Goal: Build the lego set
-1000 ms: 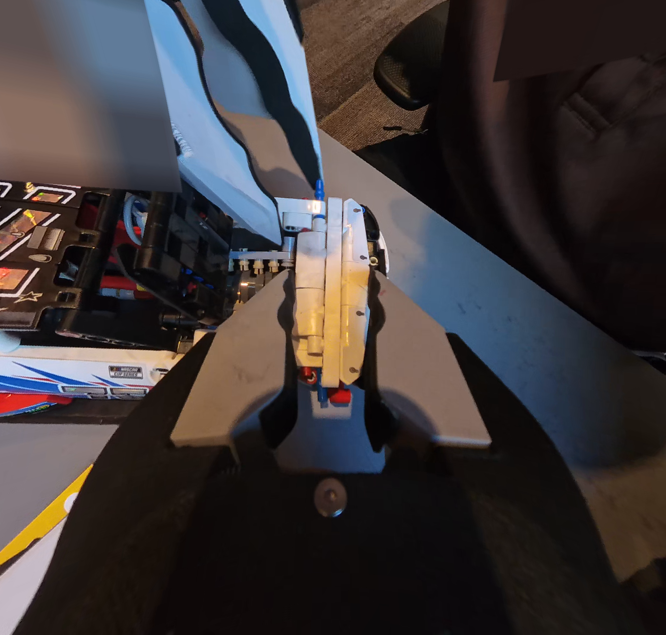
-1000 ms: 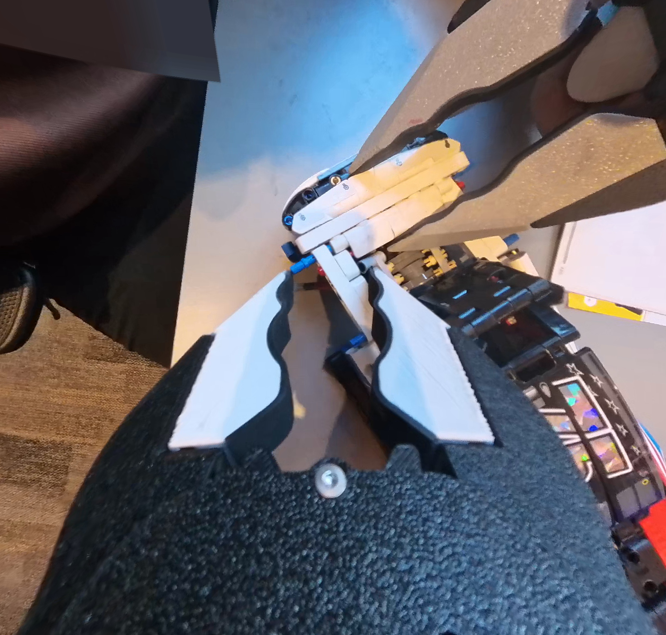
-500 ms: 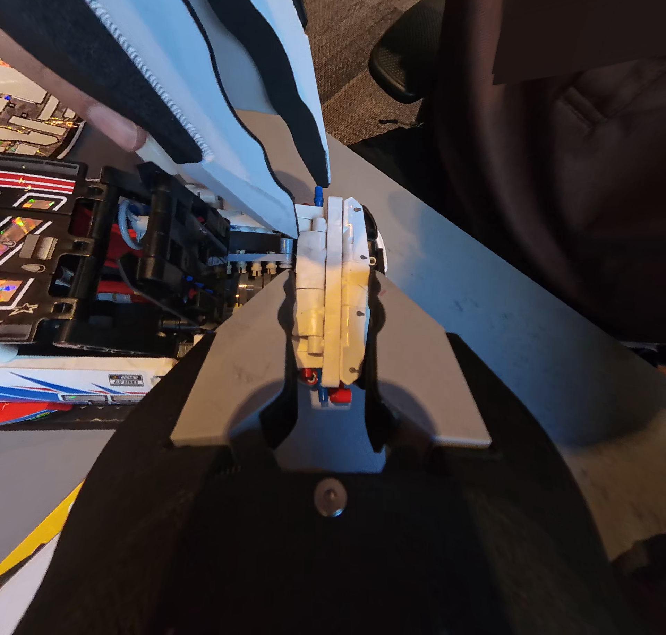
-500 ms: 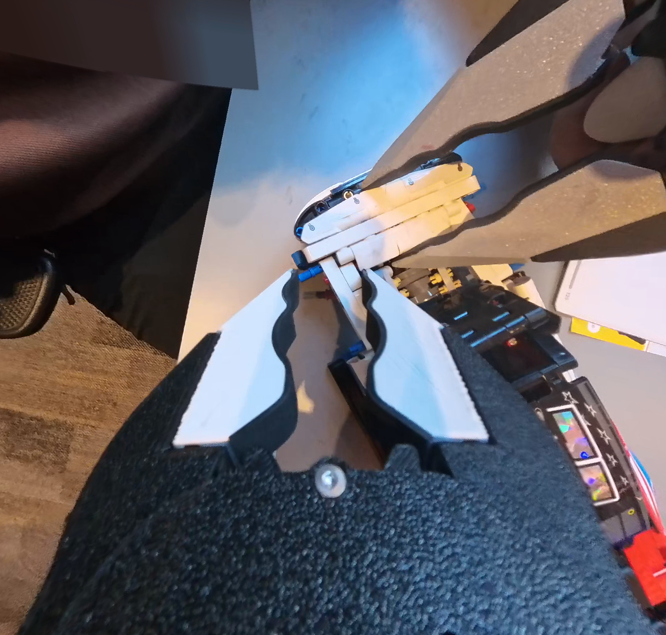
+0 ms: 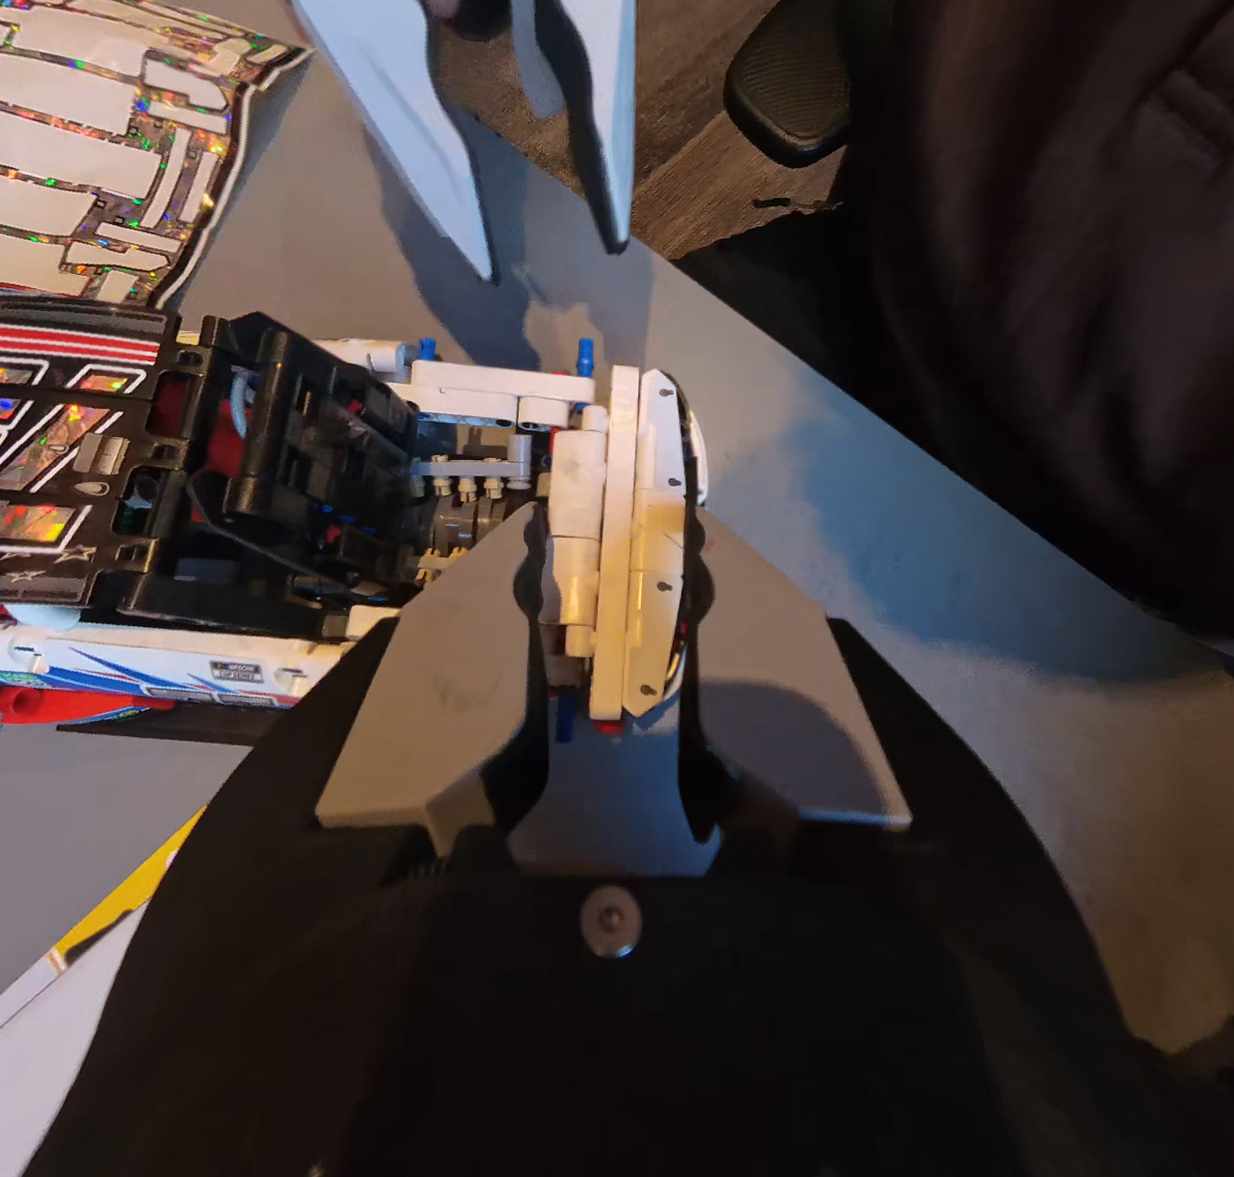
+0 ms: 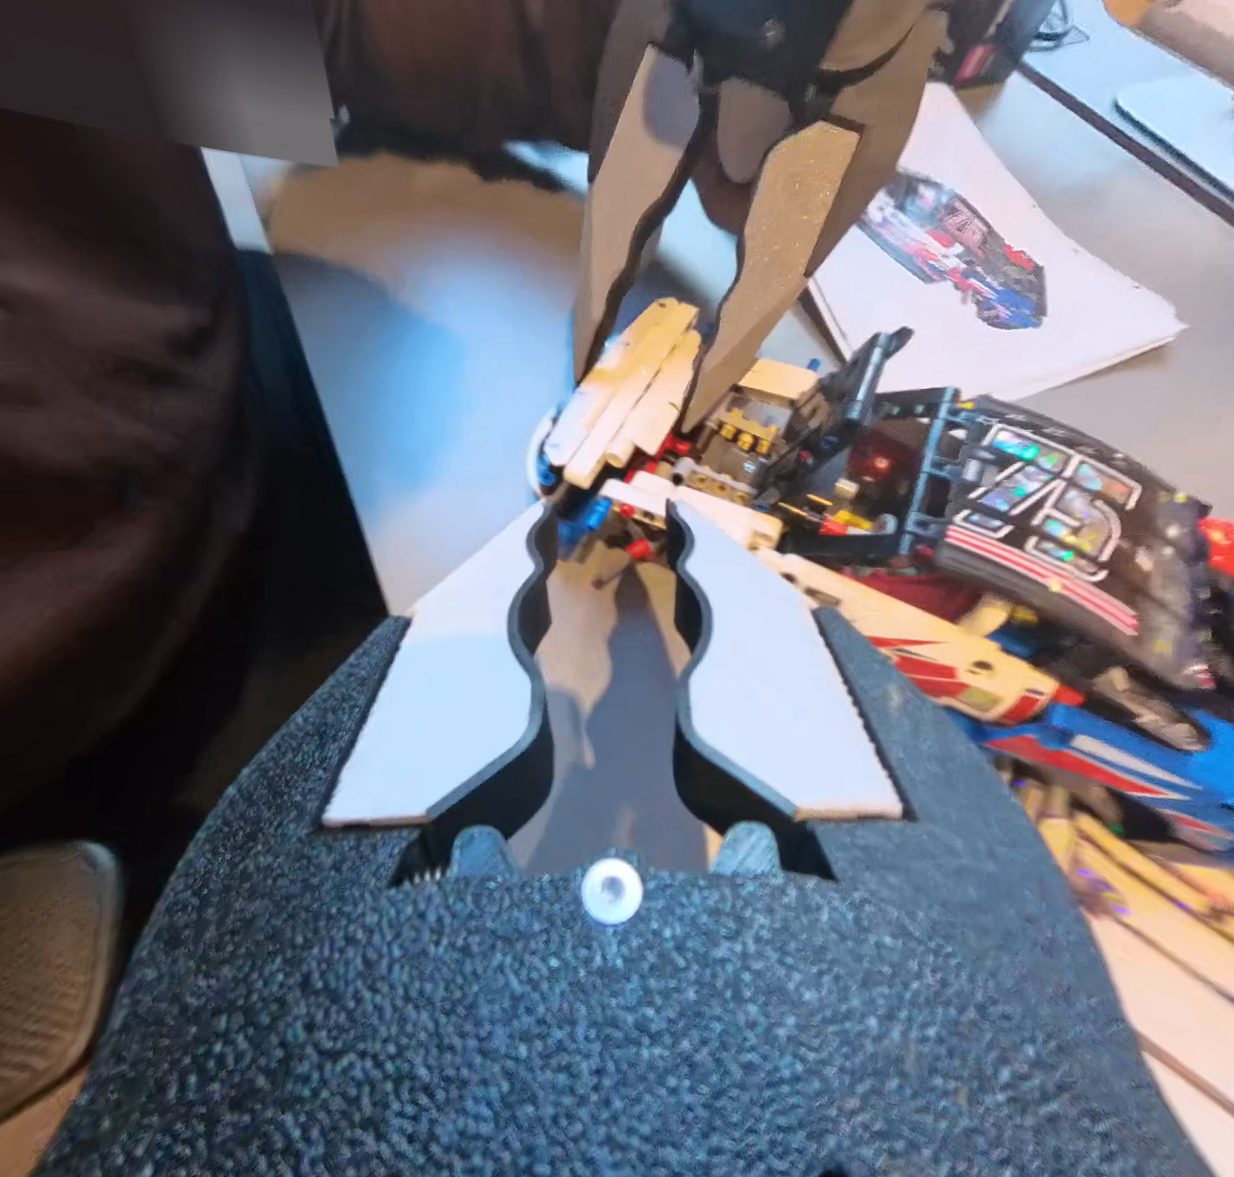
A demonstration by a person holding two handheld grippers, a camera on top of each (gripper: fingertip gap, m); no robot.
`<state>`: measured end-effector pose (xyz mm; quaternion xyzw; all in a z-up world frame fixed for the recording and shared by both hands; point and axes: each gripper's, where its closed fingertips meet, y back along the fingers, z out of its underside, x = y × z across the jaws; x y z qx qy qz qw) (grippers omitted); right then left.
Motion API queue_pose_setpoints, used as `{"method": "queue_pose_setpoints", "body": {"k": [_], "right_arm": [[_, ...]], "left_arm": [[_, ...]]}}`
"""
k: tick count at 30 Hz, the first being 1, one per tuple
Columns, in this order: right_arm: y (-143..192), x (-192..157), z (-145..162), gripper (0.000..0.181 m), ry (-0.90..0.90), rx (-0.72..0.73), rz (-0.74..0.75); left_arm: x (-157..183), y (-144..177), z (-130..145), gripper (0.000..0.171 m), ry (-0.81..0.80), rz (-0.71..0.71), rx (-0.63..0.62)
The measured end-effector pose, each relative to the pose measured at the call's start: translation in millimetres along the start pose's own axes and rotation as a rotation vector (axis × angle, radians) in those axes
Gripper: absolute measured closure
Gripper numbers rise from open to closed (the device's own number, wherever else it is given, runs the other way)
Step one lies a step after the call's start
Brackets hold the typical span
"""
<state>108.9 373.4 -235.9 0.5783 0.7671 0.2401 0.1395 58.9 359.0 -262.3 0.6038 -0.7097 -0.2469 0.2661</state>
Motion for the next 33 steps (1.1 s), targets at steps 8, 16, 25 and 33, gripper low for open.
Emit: {"method": "queue_pose_setpoints", "body": {"k": [8,16,25,33], "right_arm": [[-23.0,-4.4,19.3,0.158,-0.109,-0.048,0.075],[-27.9,-6.8,16.5,0.174,-0.112,0.005,0.077],[-26.5,-4.6,12.7,0.174,-0.201,0.047,0.077],[-25.9,-3.8,10.9,0.175,-0.229,0.066,0.071]], "left_arm": [[-2.6,0.1,-1.7,0.131,0.015,-0.098,-0.017],[1.1,-0.7,2.8,0.125,0.030,-0.073,-0.077],[-0.9,-1.9,-9.3,0.123,0.056,-0.040,-0.014],[-1.4,-2.7,-9.2,0.138,0.059,-0.009,-0.027]]}}
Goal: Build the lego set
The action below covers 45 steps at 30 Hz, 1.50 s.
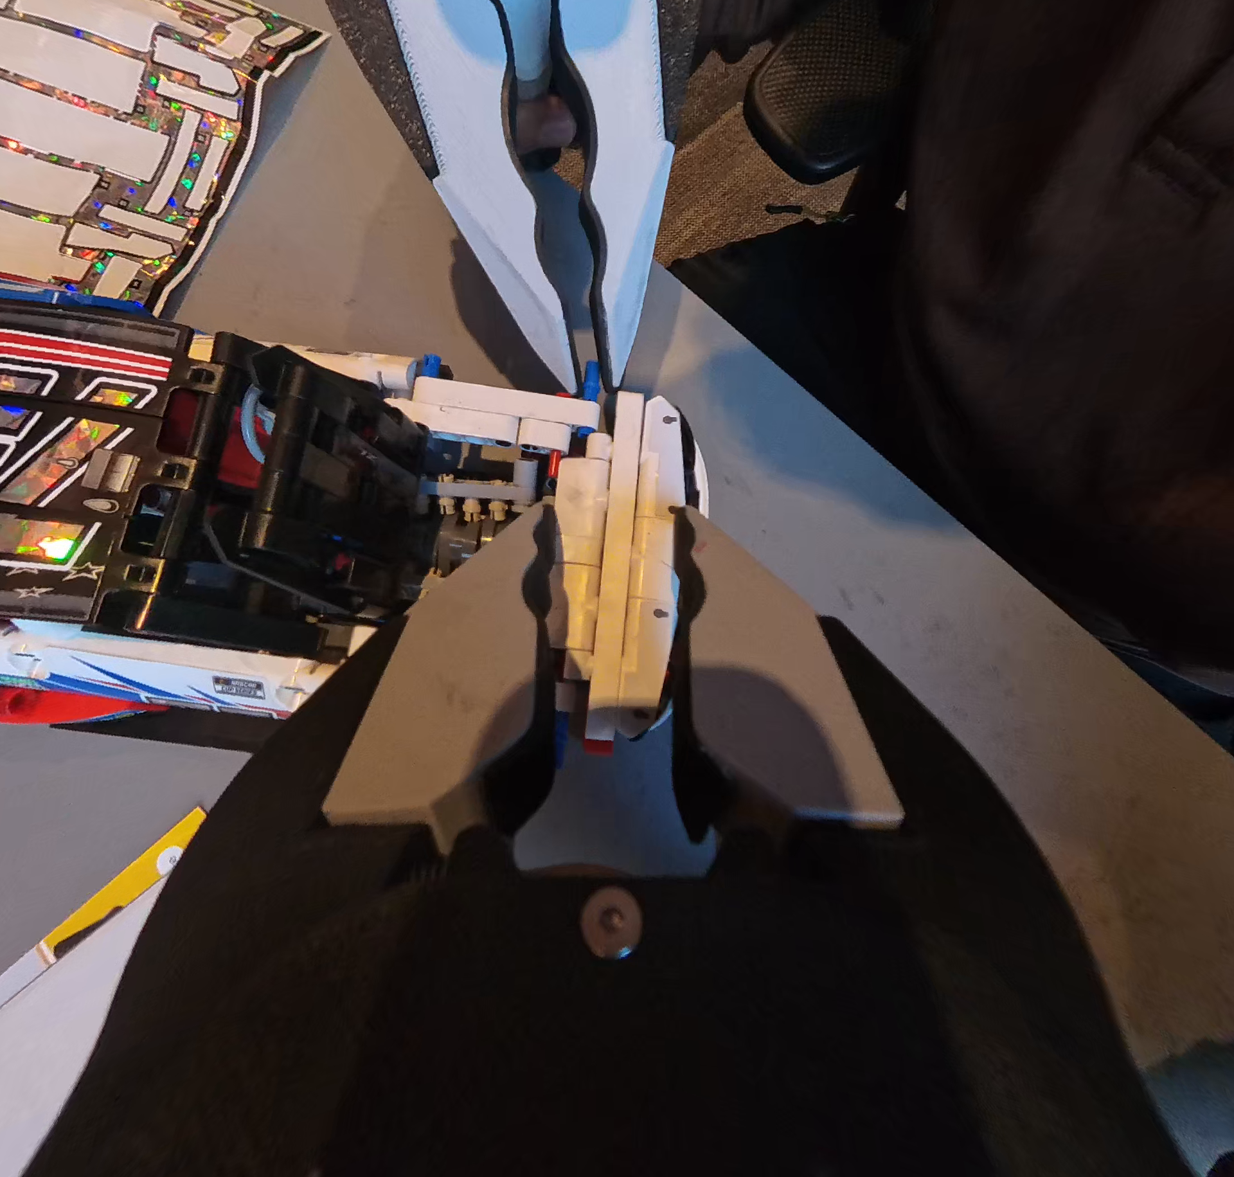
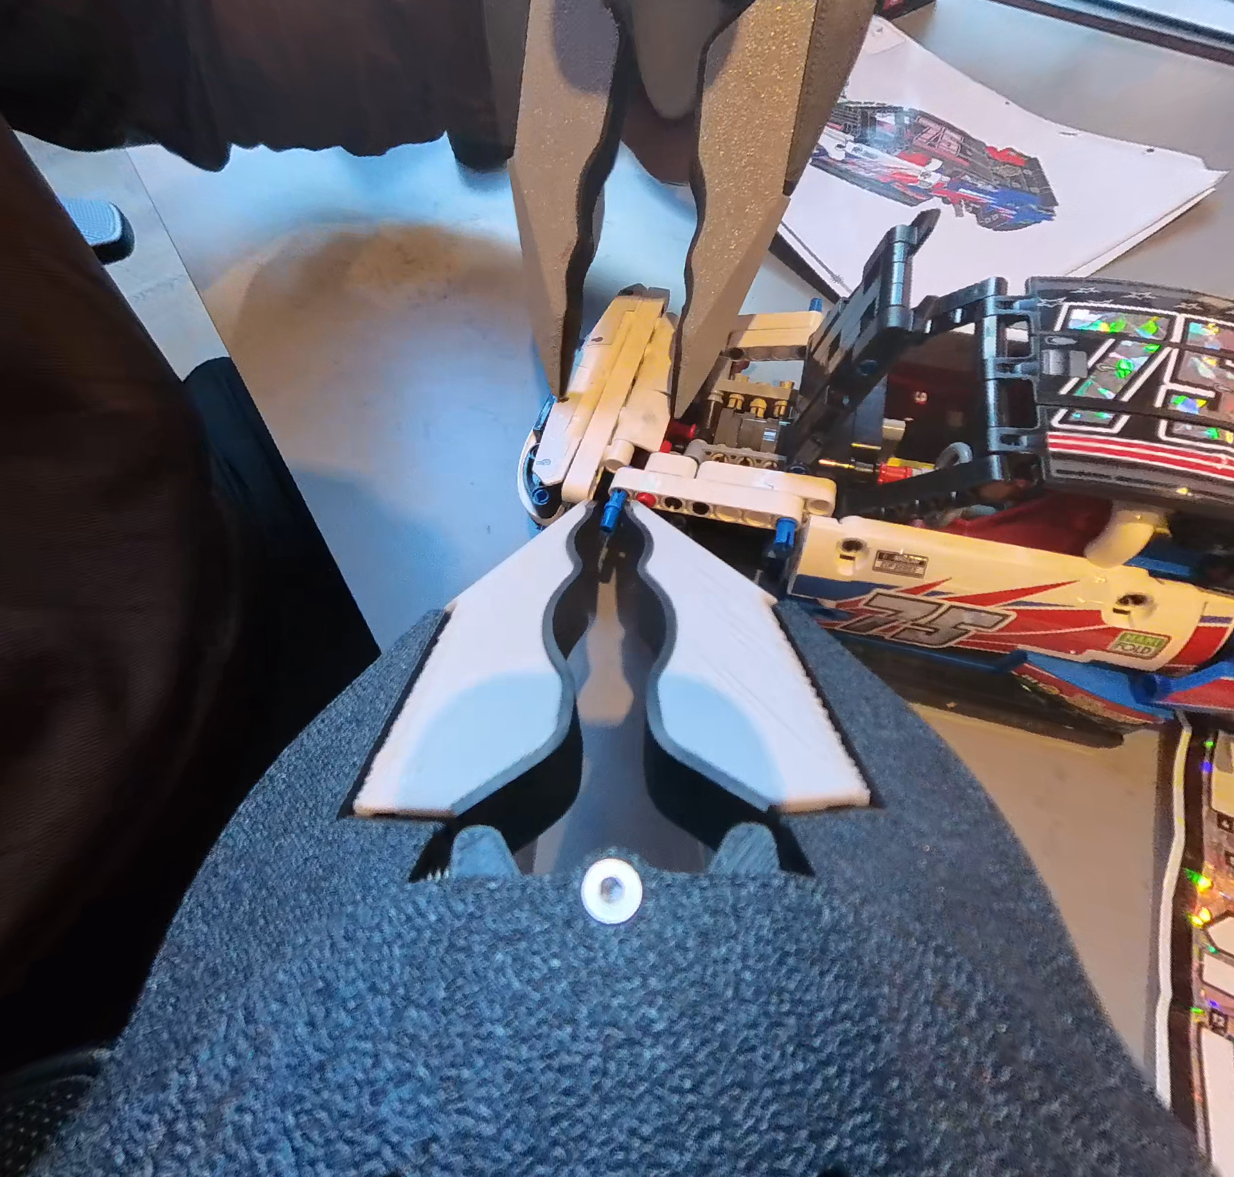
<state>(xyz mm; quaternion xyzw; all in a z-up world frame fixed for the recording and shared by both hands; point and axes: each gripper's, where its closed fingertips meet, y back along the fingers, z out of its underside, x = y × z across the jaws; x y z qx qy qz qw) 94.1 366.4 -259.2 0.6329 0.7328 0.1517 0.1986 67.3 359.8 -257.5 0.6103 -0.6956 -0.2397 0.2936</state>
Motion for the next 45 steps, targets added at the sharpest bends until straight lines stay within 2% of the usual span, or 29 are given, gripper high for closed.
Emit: {"method": "queue_pose_setpoints", "body": {"k": [3,5,6,8,10,11,14,16,18,20,22,23,24,25,27,30,33,36,38,45], "right_arm": [[1.3,-0.1,-0.5,0.174,-0.006,0.007,-0.008],[5.0,-0.8,0.1,0.172,0.009,0.009,-0.021],[9.6,-0.7,0.9,0.165,0.023,0.013,-0.024],[27.0,9.2,4.2,0.159,0.045,0.024,0.015],[55.7,47.1,7.9,0.162,0.059,0.046,0.151],[72.6,75.1,9.1,0.160,0.055,0.050,0.224],[117.1,172.9,2.9,0.145,-0.021,0.071,0.373],[120.2,220.7,0.0,0.151,-0.131,0.066,0.303],[99.0,241.0,2.3,0.148,-0.284,0.027,0.137],[74.3,239.4,3.5,0.142,-0.390,-0.008,-0.032],[60.3,229.6,4.0,0.142,-0.416,-0.036,-0.161],[56.6,222.1,2.6,0.136,-0.428,-0.037,-0.226],[54.1,216.2,0.0,0.125,-0.446,-0.031,-0.271],[52.4,213.3,-3.0,0.126,-0.458,-0.023,-0.287],[45.1,212.1,-4.0,0.137,-0.444,-0.039,-0.230],[33.7,200.0,-7.5,0.133,-0.402,-0.078,-0.150],[25.6,185.9,-8.6,0.130,-0.389,-0.121,-0.096],[18.8,168.3,-11.4,0.123,-0.377,-0.150,-0.080],[15.4,156.1,-11.1,0.123,-0.376,-0.168,-0.062],[22.0,99.9,1.1,0.128,-0.386,-0.164,-0.002]], "left_arm": [[-0.5,0.7,0.0,0.138,0.001,-0.033,-0.012],[0.9,7.6,-0.1,0.120,0.044,-0.117,-0.026],[3.1,14.7,-2.8,0.110,0.090,-0.182,-0.013],[0.5,36.6,-6.7,0.107,0.222,-0.421,0.052],[2.8,55.8,-5.3,0.101,0.383,-0.665,0.170],[8.8,58.5,-3.9,0.100,0.469,-0.738,0.244],[33.4,40.9,3.9,0.098,0.579,-0.807,0.335],[35.2,28.9,17.7,0.097,0.675,-0.887,0.328],[37.3,9.7,27.3,0.096,0.786,-0.878,0.315],[40.8,-8.6,30.1,0.101,0.823,-0.845,0.300],[39.1,-12.3,36.6,0.099,0.830,-0.873,0.233],[36.4,-11.7,37.7,0.100,0.826,-0.888,0.220],[33.3,-11.1,40.8,0.102,0.836,-0.902,0.202],[31.4,-12.5,44.1,0.103,0.850,-0.900,0.181],[29.4,-9.2,47.5,0.107,0.868,-0.915,0.184],[37.8,-4.1,55.3,0.122,0.875,-0.905,0.179],[51.1,4.9,66.9,0.123,0.882,-0.929,0.170],[64.7,19.8,85.6,0.131,0.886,-0.992,0.126],[73.4,30.2,97.2,0.133,0.895,-1.018,0.116],[91.7,67.1,134.8,0.158,0.949,-1.097,0.112]]}}
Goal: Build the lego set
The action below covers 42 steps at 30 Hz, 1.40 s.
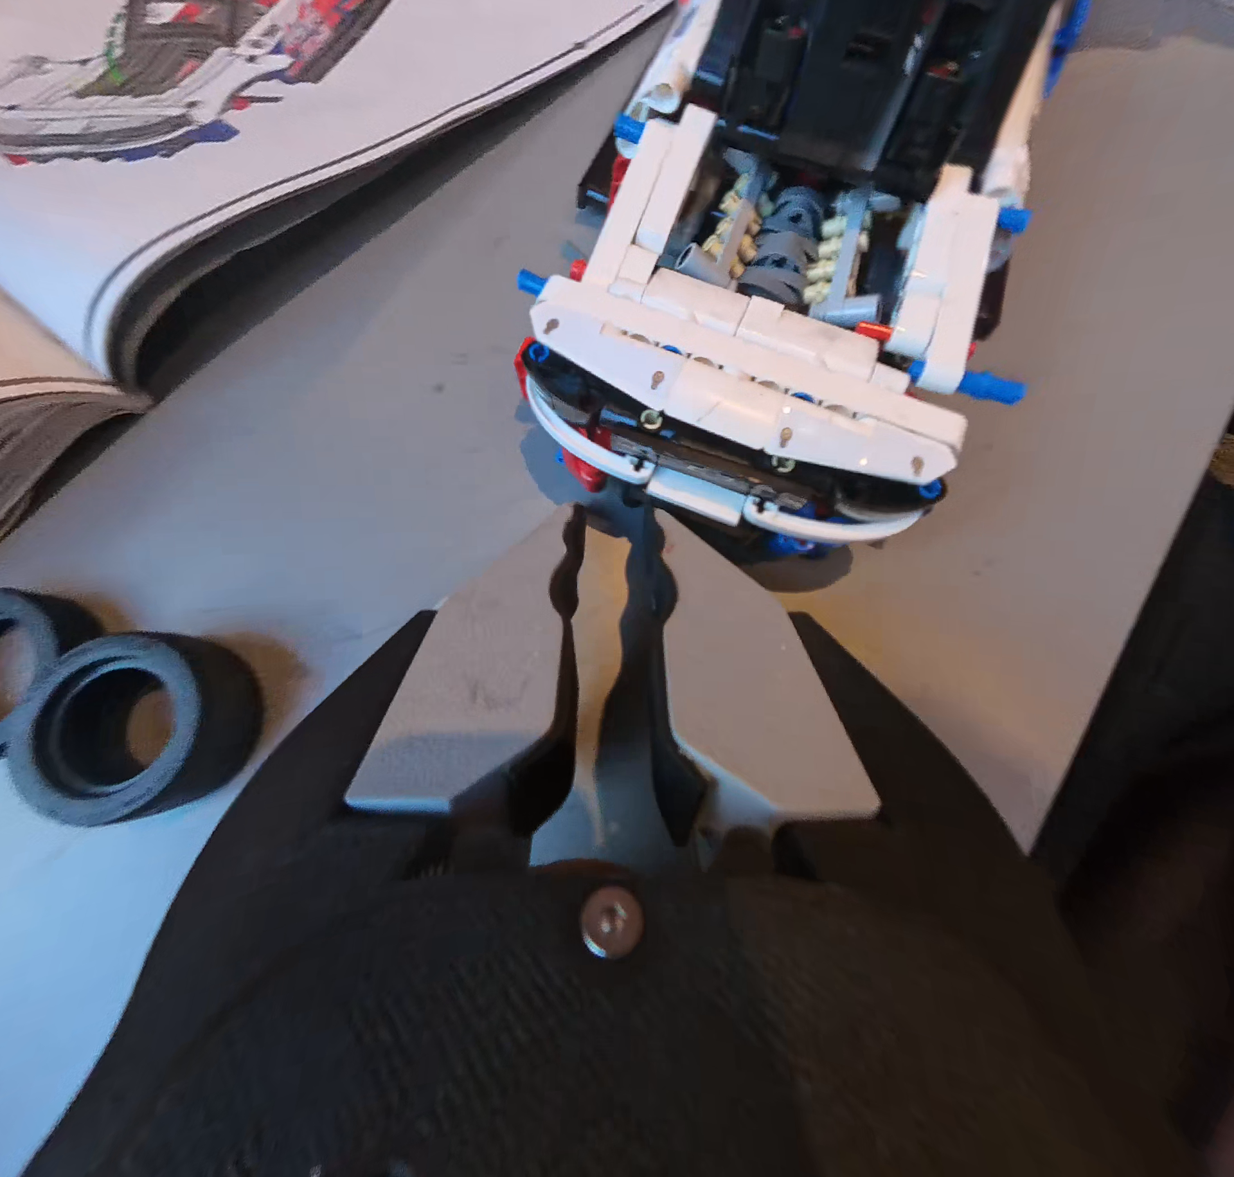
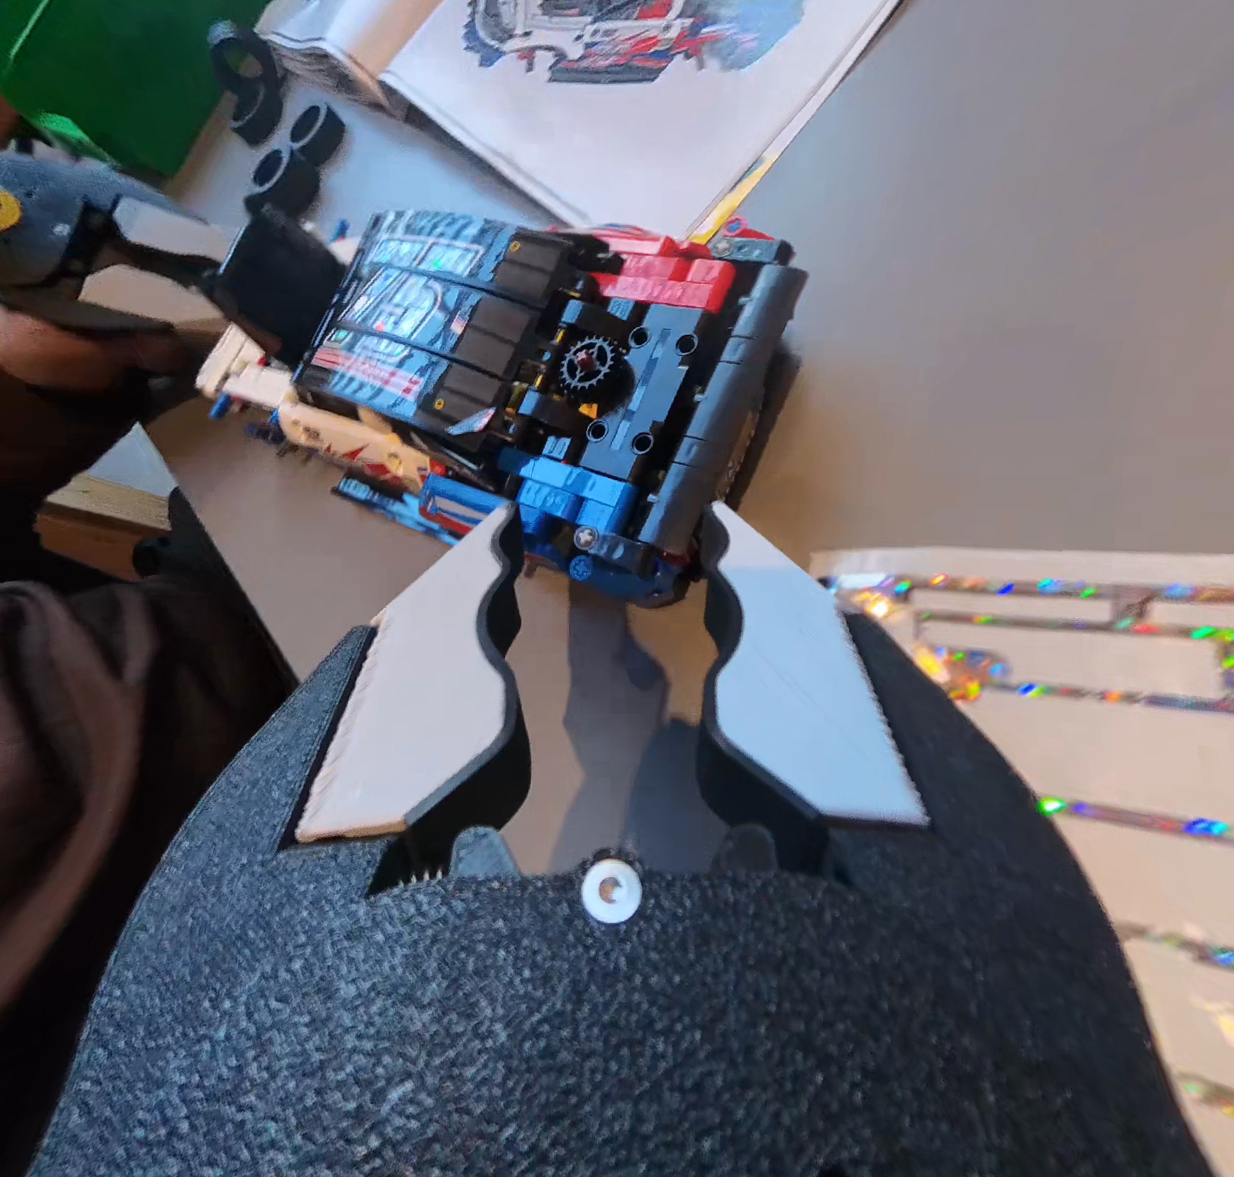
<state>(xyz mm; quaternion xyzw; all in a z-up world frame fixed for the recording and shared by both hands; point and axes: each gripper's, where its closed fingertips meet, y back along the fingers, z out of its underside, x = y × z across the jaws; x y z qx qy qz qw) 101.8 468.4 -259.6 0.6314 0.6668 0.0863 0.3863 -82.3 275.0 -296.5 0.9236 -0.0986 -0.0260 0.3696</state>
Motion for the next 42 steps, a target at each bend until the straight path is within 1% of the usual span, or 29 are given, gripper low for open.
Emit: {"method": "queue_pose_setpoints", "body": {"k": [2,4,5,6,9,12,15,17,20,22,24,27,29,30,31,32,33,35,36,39,40,42], "right_arm": [[3.4,-14.0,11.4,0.133,-0.012,0.015,-0.004],[5.7,-28.4,20.6,0.128,-0.024,0.039,-0.023],[7.0,-34.4,25.7,0.131,-0.027,0.040,-0.033],[8.8,-37.8,31.7,0.138,-0.030,0.030,-0.033],[20.3,-39.9,39.9,0.140,-0.019,0.042,0.034],[36.0,-55.7,31.5,0.141,0.100,0.113,0.119],[38.3,-93.0,19.4,0.141,0.299,0.180,0.152],[26.2,-130.4,13.0,0.140,0.429,0.199,0.123],[-16.0,-187.3,9.8,0.139,0.586,0.145,0.057],[-51.9,-207.7,7.1,0.139,0.681,0.078,0.086],[-83.4,-221.6,0.4,0.140,0.778,0.044,0.114],[-115.0,-223.1,-10.9,0.138,0.839,-0.009,0.144],[-128.0,-218.7,-13.5,0.136,0.826,-0.048,0.132],[-132.2,-214.5,-14.3,0.135,0.826,-0.064,0.144],[-134.8,-209.5,-16.0,0.137,0.838,-0.071,0.173],[-135.7,-204.9,-18.5,0.144,0.867,-0.067,0.214],[-135.7,-201.5,-20.4,0.151,0.909,-0.059,0.260],[-135.2,-200.3,-21.4,0.160,0.994,-0.038,0.346],[-135.8,-202.1,-19.9,0.164,0.995,-0.025,0.368],[-139.2,-210.4,-10.6,0.164,0.858,0.024,0.334],[-136.9,-206.9,-12.0,0.164,0.856,0.040,0.360],[-134.3,-202.3,-14.8,0.162,0.916,0.048,0.392]], "left_arm": [[-12.6,3.6,0.3,0.155,0.009,-0.020,0.014],[-22.4,8.5,-0.4,0.149,0.038,-0.021,0.037],[-25.3,11.2,-0.4,0.147,0.053,-0.011,0.049],[-27.2,14.3,-0.1,0.144,0.063,0.000,0.061],[-25.1,24.9,1.3,0.126,0.040,0.042,0.099],[-14.7,36.5,3.3,0.122,-0.053,0.096,0.140],[1.5,47.8,3.0,0.122,-0.186,0.166,0.195],[6.5,52.5,3.4,0.122,-0.301,0.166,0.223],[13.9,57.5,1.4,0.122,-0.474,0.171,0.256],[15.6,57.9,-4.5,0.122,-0.554,0.163,0.279],[20.9,56.3,-9.9,0.117,-0.617,0.199,0.297],[21.5,53.7,-22.6,0.114,-0.666,0.268,0.324],[19.6,53.7,-32.6,0.116,-0.647,0.349,0.339],[17.6,52.3,-35.6,0.116,-0.629,0.393,0.327],[13.1,49.0,-37.9,0.116,-0.615,0.415,0.303],[8.0,45.6,-40.2,0.115,-0.616,0.422,0.286],[5.0,43.5,-42.6,0.116,-0.629,0.430,0.285],[0.6,39.4,-47.7,0.119,-0.667,0.431,0.293],[-0.9,36.9,-49.2,0.119,-0.679,0.433,0.286],[-1.6,32.8,-47.8,0.118,-0.746,0.472,0.241],[-1.9,32.6,-46.7,0.118,-0.795,0.479,0.235],[-1.2,31.3,-43.5,0.121,-0.912,0.492,0.226]]}}
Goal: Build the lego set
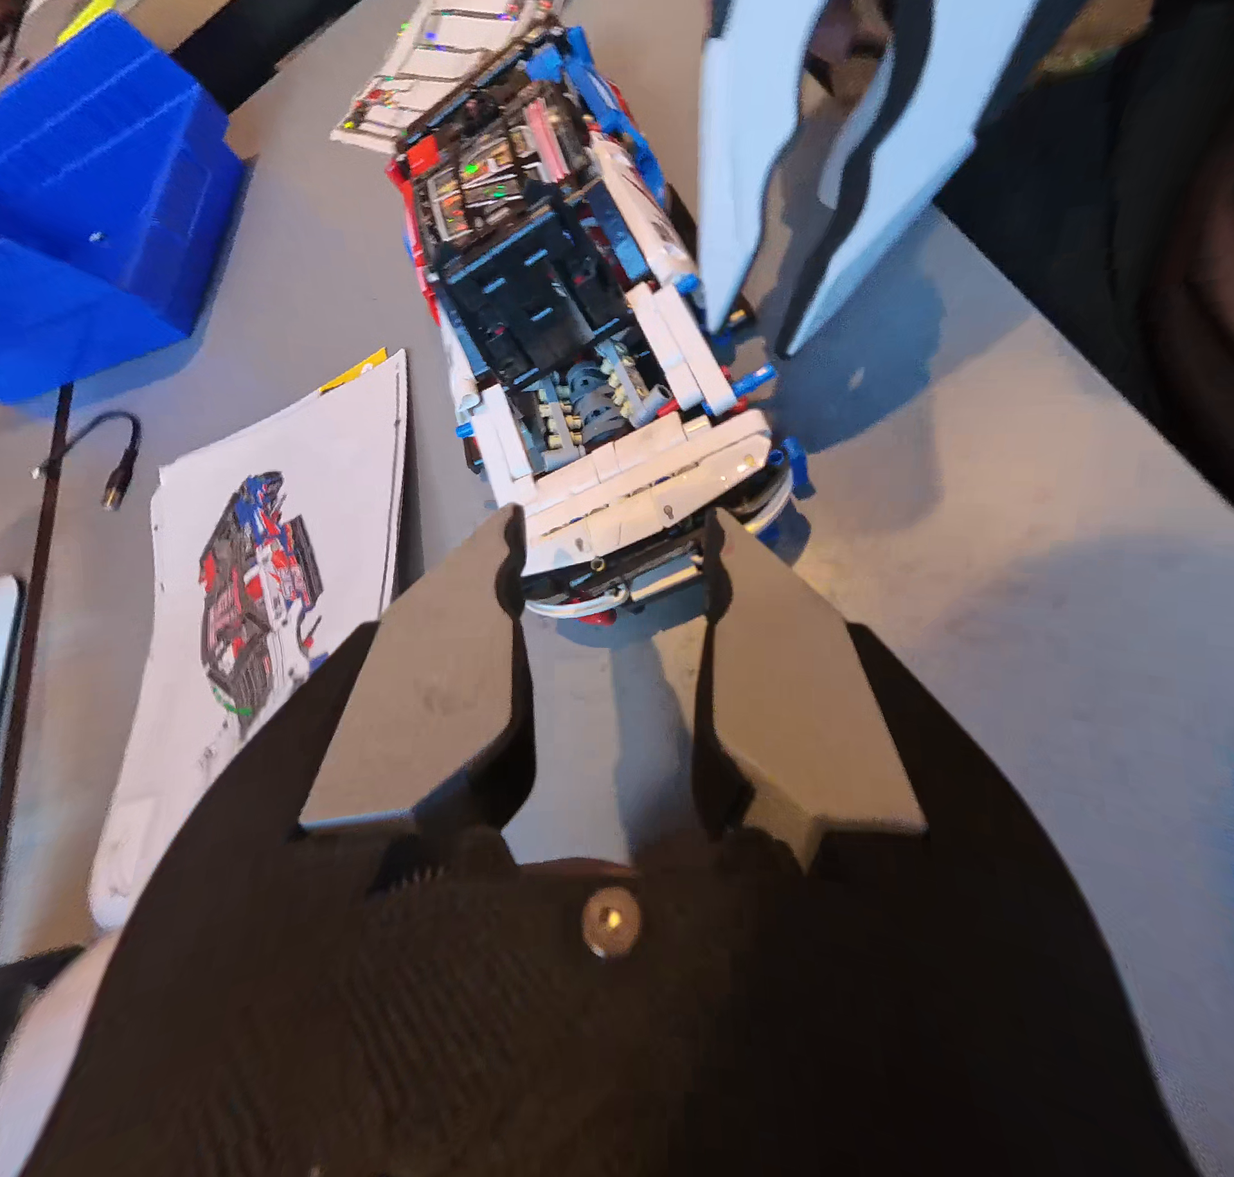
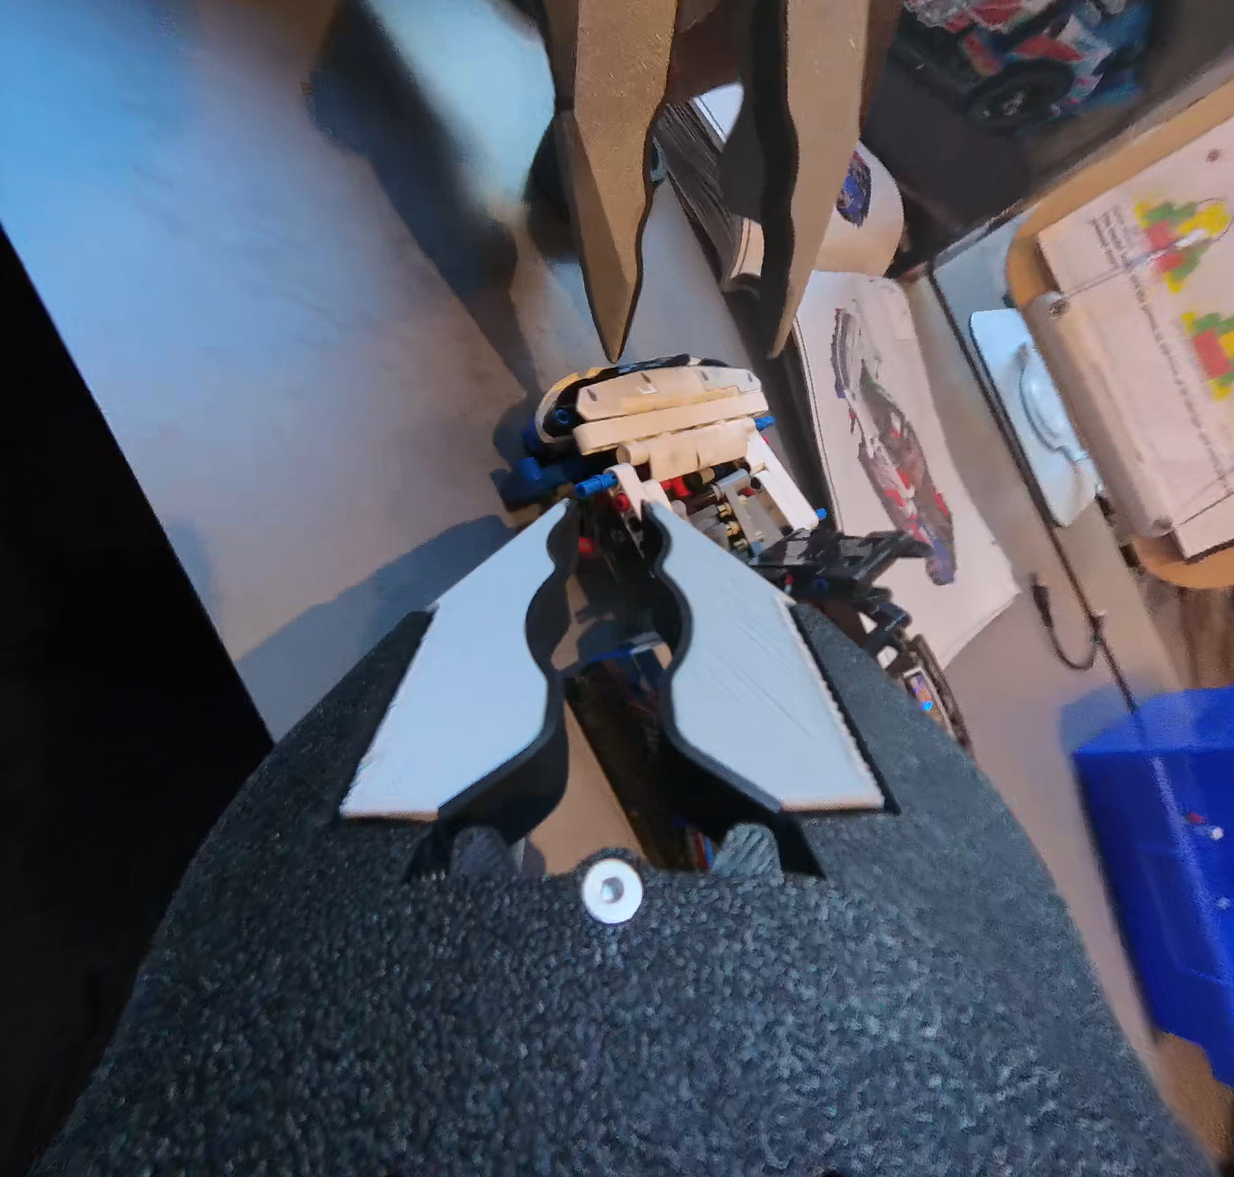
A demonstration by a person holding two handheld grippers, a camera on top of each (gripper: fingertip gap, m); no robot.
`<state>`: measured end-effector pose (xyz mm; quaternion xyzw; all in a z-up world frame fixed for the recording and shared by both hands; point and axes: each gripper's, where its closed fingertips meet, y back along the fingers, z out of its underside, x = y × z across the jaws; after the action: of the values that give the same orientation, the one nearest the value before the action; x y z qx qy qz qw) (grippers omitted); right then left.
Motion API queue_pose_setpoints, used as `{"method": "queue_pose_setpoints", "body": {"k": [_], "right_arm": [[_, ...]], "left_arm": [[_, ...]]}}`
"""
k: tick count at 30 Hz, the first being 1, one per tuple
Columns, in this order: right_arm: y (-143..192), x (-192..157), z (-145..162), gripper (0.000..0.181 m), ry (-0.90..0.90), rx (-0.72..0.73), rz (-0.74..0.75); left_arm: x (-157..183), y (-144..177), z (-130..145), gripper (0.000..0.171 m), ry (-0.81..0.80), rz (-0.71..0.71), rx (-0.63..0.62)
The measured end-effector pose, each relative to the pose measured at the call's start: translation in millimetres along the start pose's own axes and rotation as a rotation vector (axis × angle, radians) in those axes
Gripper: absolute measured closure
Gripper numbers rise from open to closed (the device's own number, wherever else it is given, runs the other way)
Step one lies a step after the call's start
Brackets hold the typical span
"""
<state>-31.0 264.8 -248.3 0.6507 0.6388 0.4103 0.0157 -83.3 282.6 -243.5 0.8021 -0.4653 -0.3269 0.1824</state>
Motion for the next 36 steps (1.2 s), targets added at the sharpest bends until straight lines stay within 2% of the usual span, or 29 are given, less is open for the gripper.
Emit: {"method": "queue_pose_setpoints", "body": {"k": [2,6,10,12,14,17,21,26,31,36], "right_arm": [[-1.6,-1.7,-3.0,0.158,0.088,0.010,0.005],[-10.9,-0.3,3.4,0.162,0.333,-0.056,0.093],[-12.2,-1.8,-0.6,0.170,0.419,-0.032,0.143],[-12.0,-1.4,-1.1,0.173,0.457,-0.024,0.172],[-10.5,-0.7,-1.9,0.174,0.460,-0.011,0.193],[-9.4,-1.1,-2.0,0.173,0.443,0.003,0.188],[-9.9,-1.0,-2.1,0.174,0.439,0.011,0.188],[-10.0,-2.1,-2.0,0.174,0.445,0.023,0.185],[-9.4,-1.9,-2.0,0.173,0.450,0.028,0.189],[-10.1,-1.0,-1.1,0.173,0.440,0.021,0.189]], "left_arm": [[7.0,-3.7,0.7,0.121,-0.079,0.059,-0.025],[16.5,-11.3,2.3,0.126,-0.151,0.127,-0.053],[23.6,-11.1,1.7,0.139,-0.155,0.167,-0.036],[22.8,-11.4,0.7,0.136,-0.148,0.164,-0.025],[18.8,-10.2,-1.7,0.129,-0.123,0.162,-0.017],[6.8,-3.8,-8.7,0.140,-0.114,0.137,0.022],[7.4,-8.6,-3.0,0.149,-0.166,0.154,-0.038],[12.6,-14.0,-2.8,0.150,-0.178,0.189,-0.051],[13.4,-10.9,-7.3,0.143,-0.148,0.227,-0.023],[21.8,-14.6,-9.9,0.142,-0.142,0.253,-0.013]]}}
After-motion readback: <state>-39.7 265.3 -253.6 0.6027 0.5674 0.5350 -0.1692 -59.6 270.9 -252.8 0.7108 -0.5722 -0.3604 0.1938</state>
